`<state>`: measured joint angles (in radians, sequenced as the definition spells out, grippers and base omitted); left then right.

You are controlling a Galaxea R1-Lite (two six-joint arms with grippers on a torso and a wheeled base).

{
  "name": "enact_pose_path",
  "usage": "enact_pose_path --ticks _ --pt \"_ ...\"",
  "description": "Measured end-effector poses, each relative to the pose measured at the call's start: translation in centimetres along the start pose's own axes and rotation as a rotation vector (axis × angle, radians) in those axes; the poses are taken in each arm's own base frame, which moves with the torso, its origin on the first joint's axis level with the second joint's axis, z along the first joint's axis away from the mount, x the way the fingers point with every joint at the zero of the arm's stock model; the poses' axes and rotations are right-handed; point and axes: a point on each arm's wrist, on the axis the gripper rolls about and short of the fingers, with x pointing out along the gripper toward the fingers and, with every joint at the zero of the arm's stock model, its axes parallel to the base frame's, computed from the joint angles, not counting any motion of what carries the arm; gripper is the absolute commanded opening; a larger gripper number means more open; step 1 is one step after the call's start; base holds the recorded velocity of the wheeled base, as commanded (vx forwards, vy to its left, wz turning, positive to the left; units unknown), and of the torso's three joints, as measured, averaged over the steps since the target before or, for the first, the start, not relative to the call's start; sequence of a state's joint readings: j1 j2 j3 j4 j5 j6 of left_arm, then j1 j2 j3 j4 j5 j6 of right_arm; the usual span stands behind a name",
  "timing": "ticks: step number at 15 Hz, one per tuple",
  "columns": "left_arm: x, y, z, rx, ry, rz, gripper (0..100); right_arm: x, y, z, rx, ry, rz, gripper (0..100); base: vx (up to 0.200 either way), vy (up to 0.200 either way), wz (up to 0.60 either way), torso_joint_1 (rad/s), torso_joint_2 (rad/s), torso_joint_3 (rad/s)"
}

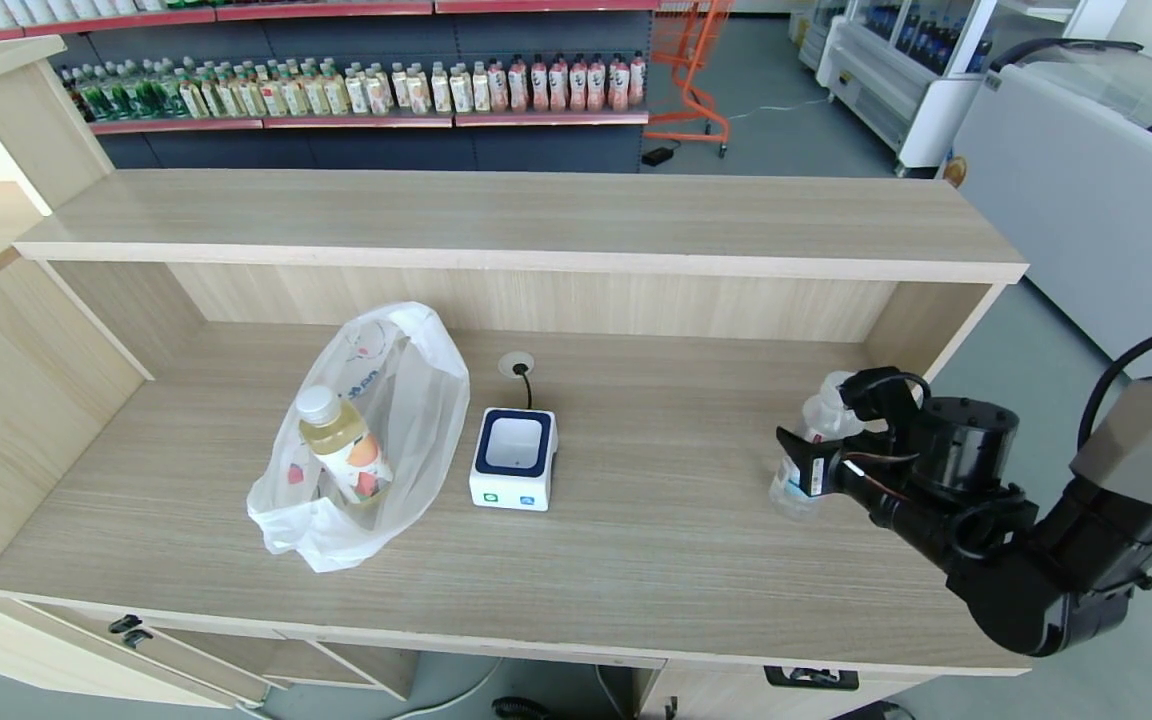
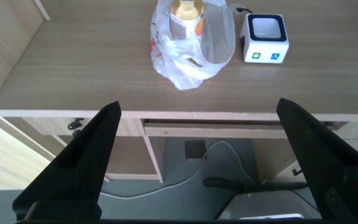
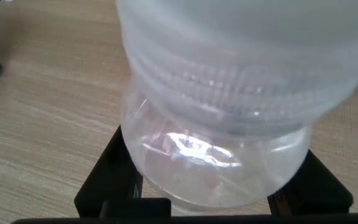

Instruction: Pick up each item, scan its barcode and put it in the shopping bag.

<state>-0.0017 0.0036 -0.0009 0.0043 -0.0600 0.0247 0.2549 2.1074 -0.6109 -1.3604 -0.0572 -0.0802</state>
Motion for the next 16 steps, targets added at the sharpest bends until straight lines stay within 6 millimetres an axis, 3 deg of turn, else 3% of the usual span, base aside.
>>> enact_pose_path --ticks 4,9,12,16 --pt "0.0 0.0 0.0 0.000 0.000 0.000 100 -2.4 0.0 3.7 0.100 -0.044 0.238 0 0.000 0.000 0.00 0.000 0.00 0.000" --pt "0.0 0.0 0.0 0.000 0.000 0.000 100 -9.4 0.5 9.1 0.287 0.059 0.718 0 0.000 0.000 0.00 0.000 0.00 0.000" --pt "0.0 0.0 0.0 0.000 0.000 0.000 100 -12.0 2.2 10.6 0.282 0.057 0.824 0 0.000 0.000 0.00 0.000 0.00 0.000" --pt "0.0 0.0 0.0 0.000 0.000 0.000 100 -13.6 4.2 11.7 0.257 0.026 0.926 0 0.000 0.000 0.00 0.000 0.00 0.000"
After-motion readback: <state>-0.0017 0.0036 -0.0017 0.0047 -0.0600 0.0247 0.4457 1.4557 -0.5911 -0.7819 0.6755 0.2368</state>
